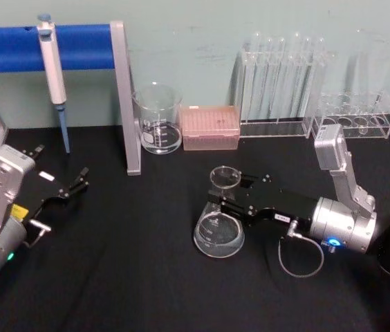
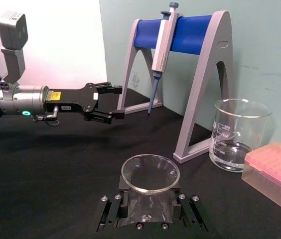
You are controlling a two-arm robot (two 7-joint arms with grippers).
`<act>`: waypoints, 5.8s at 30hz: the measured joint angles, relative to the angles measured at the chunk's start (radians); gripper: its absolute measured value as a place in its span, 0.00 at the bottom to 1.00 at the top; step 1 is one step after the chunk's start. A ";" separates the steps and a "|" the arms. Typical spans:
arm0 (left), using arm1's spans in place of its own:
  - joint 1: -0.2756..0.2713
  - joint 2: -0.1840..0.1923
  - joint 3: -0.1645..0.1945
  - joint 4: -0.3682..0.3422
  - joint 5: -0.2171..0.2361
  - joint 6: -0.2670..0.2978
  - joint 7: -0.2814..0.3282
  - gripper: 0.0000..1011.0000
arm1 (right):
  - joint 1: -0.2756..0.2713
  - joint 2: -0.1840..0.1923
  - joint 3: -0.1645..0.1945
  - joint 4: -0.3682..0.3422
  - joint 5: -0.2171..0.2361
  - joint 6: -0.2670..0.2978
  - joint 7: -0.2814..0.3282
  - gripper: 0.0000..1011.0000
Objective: Grasp the erlenmeyer flask with one hand, shake it three times, then place it back.
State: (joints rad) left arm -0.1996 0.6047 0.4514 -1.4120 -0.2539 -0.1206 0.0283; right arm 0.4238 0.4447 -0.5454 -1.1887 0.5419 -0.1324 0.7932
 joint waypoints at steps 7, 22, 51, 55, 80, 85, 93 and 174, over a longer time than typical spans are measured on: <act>0.000 0.000 0.000 0.000 0.000 0.000 0.000 0.99 | 0.000 0.000 -0.002 0.000 0.000 0.003 -0.005 0.45; 0.000 0.000 0.000 0.000 0.000 0.000 0.000 0.99 | -0.001 0.000 -0.001 -0.002 -0.002 0.003 -0.005 0.45; 0.000 0.000 0.000 0.000 0.000 0.000 0.000 0.99 | -0.001 0.000 -0.001 -0.001 -0.004 0.003 -0.005 0.99; 0.000 0.000 0.000 0.000 0.000 0.000 0.000 0.99 | -0.001 0.000 -0.001 -0.001 -0.003 0.003 -0.005 0.99; 0.000 0.000 0.000 0.000 0.000 0.000 0.000 0.99 | -0.059 0.080 0.015 -0.086 0.021 0.026 0.004 0.99; 0.000 0.000 0.000 0.000 0.000 0.000 0.000 0.99 | -0.097 0.131 0.034 -0.139 0.034 0.045 -0.005 0.99; 0.000 0.000 0.000 0.000 0.000 0.000 0.000 0.99 | -0.137 0.193 0.065 -0.176 0.047 0.105 -0.056 0.99; 0.000 0.000 0.000 0.000 0.000 0.000 0.000 0.99 | -0.122 -0.051 0.197 -0.061 -0.229 0.106 -0.617 0.99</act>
State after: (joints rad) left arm -0.1995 0.6047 0.4514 -1.4120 -0.2539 -0.1205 0.0282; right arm 0.3014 0.3932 -0.3481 -1.2498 0.3126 -0.0266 0.1762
